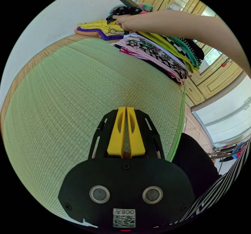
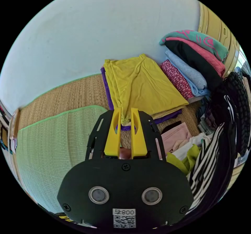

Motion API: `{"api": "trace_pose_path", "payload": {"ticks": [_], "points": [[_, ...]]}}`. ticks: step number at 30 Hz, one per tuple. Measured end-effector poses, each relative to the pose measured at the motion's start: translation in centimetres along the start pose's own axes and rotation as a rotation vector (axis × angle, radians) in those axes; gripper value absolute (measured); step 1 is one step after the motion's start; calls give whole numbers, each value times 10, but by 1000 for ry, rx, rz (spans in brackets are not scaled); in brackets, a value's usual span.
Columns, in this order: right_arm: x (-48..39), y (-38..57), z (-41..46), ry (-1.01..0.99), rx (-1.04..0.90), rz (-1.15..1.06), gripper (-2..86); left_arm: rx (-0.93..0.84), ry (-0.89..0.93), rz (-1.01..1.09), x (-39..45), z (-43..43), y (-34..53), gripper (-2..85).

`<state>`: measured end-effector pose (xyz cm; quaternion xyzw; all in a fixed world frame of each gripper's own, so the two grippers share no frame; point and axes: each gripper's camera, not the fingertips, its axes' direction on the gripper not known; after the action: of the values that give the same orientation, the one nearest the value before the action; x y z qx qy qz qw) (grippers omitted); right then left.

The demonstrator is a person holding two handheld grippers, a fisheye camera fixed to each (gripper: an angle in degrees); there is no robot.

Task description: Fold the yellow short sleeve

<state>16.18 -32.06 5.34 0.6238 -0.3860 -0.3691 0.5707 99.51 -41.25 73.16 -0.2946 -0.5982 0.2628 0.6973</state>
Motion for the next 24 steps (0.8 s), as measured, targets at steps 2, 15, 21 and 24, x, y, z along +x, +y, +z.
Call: {"api": "trace_pose_path", "payload": {"ticks": [2,15,21,24], "points": [[5,-7,8,-11,-7,20,57,1,3,-1,0,25,5,3],[31,-38,-19,-189,9,38,1,6,21,-10,-14,162,39,2],[45,-35,-71,-445,62,4,0,38,218,-147,-63,216,75,2],[34,-23,-106,-597,68,-106,0,102,242,-203,-82,219,105,2]]}}
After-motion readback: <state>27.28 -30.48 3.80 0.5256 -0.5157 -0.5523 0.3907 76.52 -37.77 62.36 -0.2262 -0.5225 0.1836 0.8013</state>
